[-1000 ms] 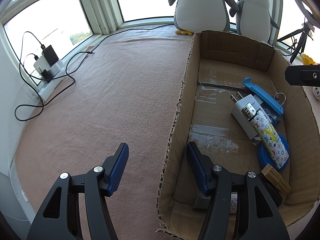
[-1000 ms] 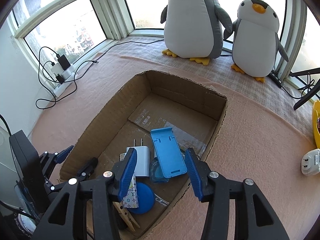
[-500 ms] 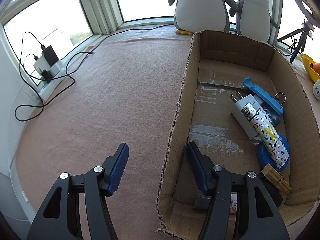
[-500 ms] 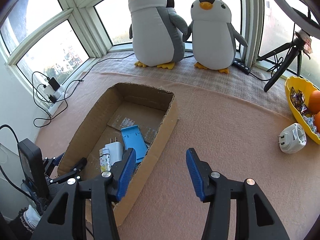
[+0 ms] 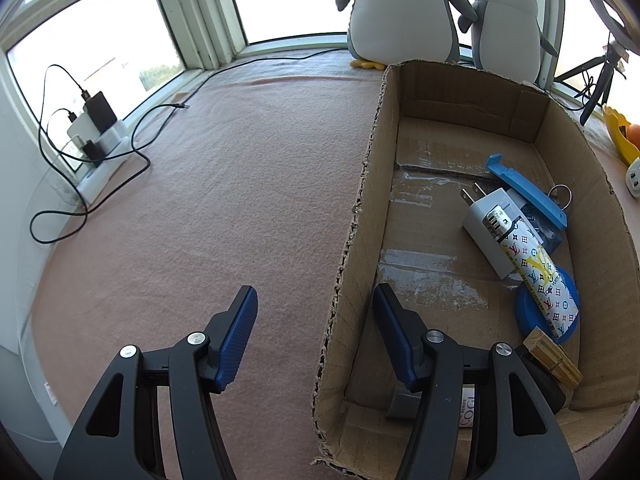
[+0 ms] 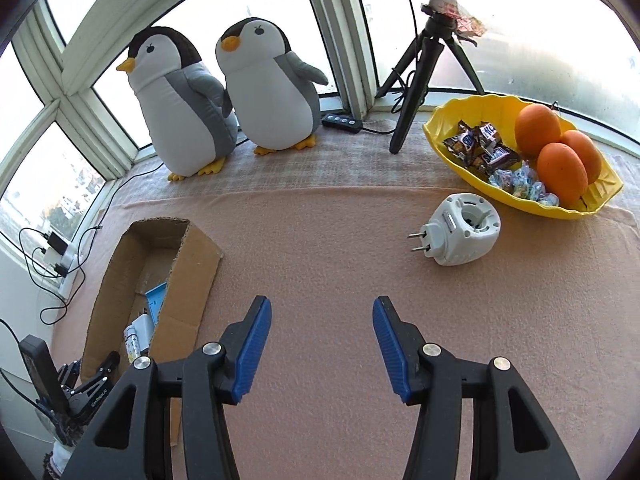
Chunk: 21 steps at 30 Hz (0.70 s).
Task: Organize rigid objects
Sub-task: 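Move the right tool to the white round plug adapter and grasp it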
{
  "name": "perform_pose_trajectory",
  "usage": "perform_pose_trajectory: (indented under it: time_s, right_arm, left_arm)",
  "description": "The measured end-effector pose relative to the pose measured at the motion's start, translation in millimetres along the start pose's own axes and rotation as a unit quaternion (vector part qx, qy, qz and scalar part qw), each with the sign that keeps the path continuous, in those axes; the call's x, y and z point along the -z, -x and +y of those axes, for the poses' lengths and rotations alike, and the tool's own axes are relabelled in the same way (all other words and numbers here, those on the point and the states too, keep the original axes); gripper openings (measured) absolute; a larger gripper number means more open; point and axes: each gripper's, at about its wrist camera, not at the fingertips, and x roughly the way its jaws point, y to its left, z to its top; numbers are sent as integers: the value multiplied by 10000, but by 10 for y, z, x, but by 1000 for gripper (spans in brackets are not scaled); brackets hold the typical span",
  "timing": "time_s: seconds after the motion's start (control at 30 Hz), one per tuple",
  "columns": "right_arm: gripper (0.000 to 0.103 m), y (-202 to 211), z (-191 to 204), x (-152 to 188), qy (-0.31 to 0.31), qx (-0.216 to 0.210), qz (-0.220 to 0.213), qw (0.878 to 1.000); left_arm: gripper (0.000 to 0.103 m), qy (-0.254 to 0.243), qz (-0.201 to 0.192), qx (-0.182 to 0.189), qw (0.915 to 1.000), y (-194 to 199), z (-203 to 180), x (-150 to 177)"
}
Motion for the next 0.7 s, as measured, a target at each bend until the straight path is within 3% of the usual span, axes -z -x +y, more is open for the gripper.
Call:
perform_pose_trajectory:
  time_s: [0.4, 0.7]
  right_arm:
    - [49, -88, -884, -263, -1426, 413, -121, 9888]
    - [49, -347, -1227, -396, -2195, 163, 34, 9755]
  left_arm:
    - [60, -4, 1, -5, 10000, -3, -2, -5]
    - [60, -24, 2, -28, 10000, -5, -4, -21]
